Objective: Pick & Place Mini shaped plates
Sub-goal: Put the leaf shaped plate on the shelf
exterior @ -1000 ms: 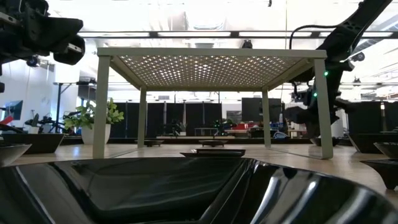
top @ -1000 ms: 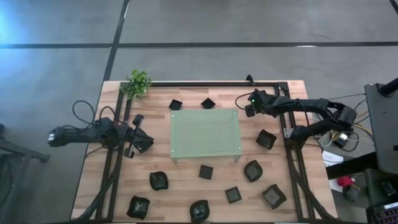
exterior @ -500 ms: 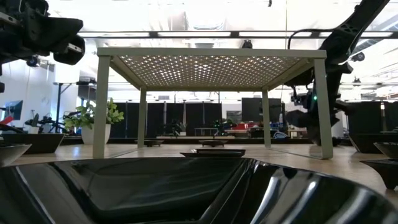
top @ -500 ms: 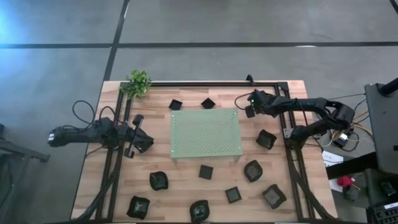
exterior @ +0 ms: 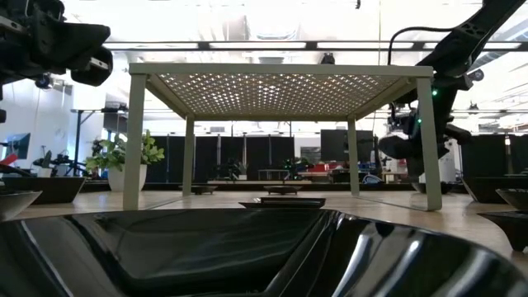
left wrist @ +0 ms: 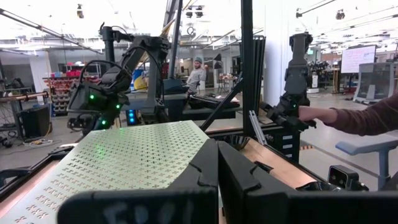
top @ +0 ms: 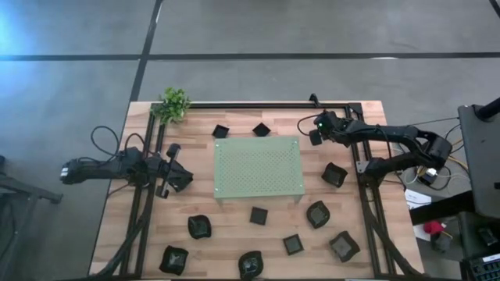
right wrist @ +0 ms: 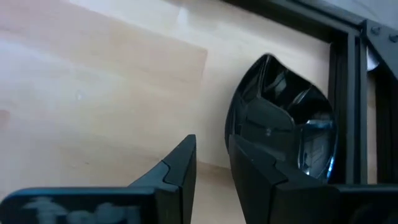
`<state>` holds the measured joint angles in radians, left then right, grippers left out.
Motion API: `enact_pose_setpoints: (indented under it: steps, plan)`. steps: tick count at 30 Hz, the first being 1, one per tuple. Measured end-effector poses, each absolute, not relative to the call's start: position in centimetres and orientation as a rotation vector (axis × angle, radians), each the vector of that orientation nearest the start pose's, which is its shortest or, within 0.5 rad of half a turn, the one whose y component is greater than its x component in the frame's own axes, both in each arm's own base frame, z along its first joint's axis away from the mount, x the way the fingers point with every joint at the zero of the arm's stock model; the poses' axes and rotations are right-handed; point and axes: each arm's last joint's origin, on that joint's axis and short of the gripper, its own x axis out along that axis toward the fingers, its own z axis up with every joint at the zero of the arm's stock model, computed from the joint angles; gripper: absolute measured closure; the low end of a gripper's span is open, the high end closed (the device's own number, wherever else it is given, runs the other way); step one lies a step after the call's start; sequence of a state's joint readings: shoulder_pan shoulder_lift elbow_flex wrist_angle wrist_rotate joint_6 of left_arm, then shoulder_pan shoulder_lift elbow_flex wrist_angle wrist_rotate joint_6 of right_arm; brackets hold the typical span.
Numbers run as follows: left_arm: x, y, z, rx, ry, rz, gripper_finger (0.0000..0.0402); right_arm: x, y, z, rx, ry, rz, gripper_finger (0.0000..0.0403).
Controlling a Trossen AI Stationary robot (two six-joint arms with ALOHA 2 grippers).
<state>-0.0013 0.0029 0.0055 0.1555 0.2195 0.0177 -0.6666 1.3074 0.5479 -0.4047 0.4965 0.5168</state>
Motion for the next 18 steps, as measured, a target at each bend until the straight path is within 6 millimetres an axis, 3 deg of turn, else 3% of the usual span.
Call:
enact_pose_setpoints:
  steps: [18]
  plan:
    - [9.6, -0.6, 18.0, 0.035, -0.16, -0.219, 0.0401, 15.6, -14.4, 12.3, 0.473, 1.072, -1.344, 0.0316]
